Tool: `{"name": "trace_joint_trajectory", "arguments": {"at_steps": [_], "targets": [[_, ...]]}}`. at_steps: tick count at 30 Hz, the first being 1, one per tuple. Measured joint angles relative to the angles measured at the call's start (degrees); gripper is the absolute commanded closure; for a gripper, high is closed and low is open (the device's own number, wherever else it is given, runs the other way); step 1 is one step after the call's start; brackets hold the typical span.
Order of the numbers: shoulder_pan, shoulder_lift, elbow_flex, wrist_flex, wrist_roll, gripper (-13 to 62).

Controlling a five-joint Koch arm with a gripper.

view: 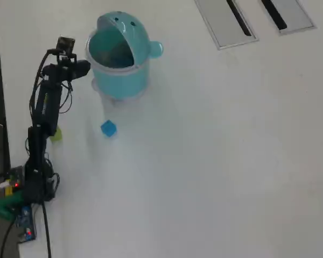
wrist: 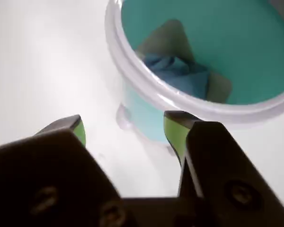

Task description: Grasp RGB lego blocks and put them in the bin one by one.

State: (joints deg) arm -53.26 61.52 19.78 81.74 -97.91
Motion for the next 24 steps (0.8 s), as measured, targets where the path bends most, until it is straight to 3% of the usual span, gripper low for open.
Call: {"name": "trace_joint_trajectory", "arguments": {"at_steps": [24], "targets": [[-0.6,23.5,47.8,-1.0,0.2,16.9]]}}
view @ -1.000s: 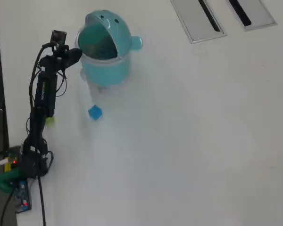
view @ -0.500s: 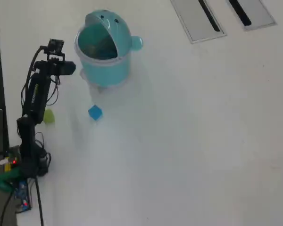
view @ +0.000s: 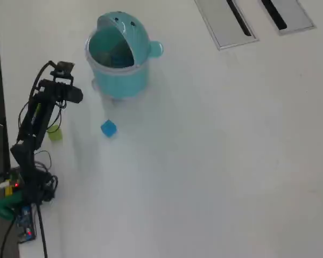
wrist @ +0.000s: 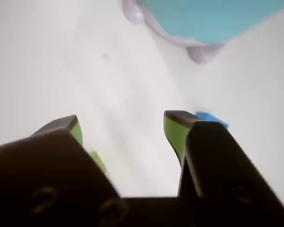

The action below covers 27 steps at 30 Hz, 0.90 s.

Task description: Grasp RGB lego blocks and put them in the bin one by one.

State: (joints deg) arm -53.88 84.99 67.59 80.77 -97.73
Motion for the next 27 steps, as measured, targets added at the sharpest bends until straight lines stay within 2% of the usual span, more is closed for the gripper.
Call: {"name": "trace_joint_trajectory", "arguments": {"at_steps": [17,27], "targets": [[-6.1,6.0,19.0,-2.4,-4.1,17.2],[-6.9,8.3,28.7,-6.7,-11.9,17.1]]}}
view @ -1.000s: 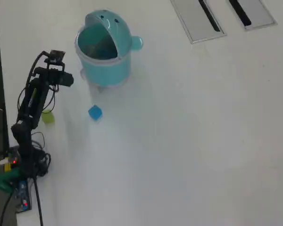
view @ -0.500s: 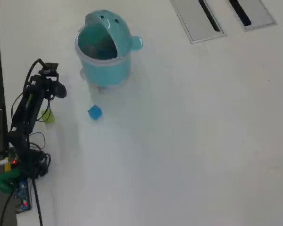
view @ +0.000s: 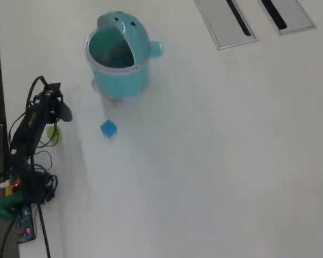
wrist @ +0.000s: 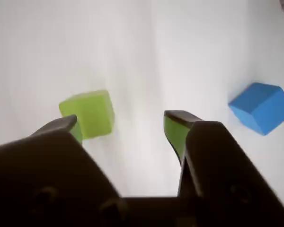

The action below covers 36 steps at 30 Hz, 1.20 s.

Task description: Grasp RGB lego blocks and put them in the bin one by one.

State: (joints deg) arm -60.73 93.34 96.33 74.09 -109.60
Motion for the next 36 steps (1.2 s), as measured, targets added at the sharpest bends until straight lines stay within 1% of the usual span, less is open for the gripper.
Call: {"name": "trace_joint_trajectory", "arguments": {"at_steps": [4,12,23,36], "targets": [[-0.4,1.5,4.0,-0.6,-3.7,17.1],[-0.8,4.7,13.4,-5.7,-4.0,17.1],[-5.1,5.4,19.0,-10.1,-4.0,16.8],[-5.4,5.4,22.4,-16.2,-2.3,16.9]]}}
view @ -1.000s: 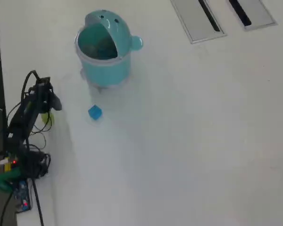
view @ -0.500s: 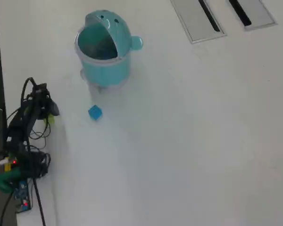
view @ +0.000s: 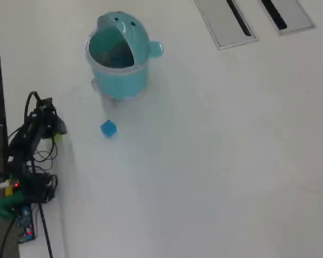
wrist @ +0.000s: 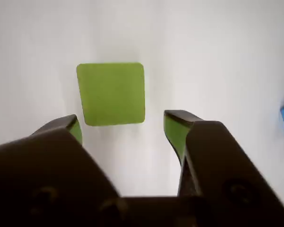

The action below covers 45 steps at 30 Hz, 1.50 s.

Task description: Grasp RGB lego blocks and put them in the bin one by one.

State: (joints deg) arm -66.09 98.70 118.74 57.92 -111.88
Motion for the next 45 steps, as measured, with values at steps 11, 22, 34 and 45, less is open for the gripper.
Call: {"name": "trace_joint_trajectory", "arguments": {"at_steps": [11,22,34,45], "targets": [[-0.2,-2.1,1.5,-4.3,0.3,17.0],[0.3,-3.6,5.3,-9.8,1.8,22.6],[1.5,-3.6,5.7,-11.0,3.7,33.4],[2.8,0.2,5.8,-11.1,3.8,36.1]]}}
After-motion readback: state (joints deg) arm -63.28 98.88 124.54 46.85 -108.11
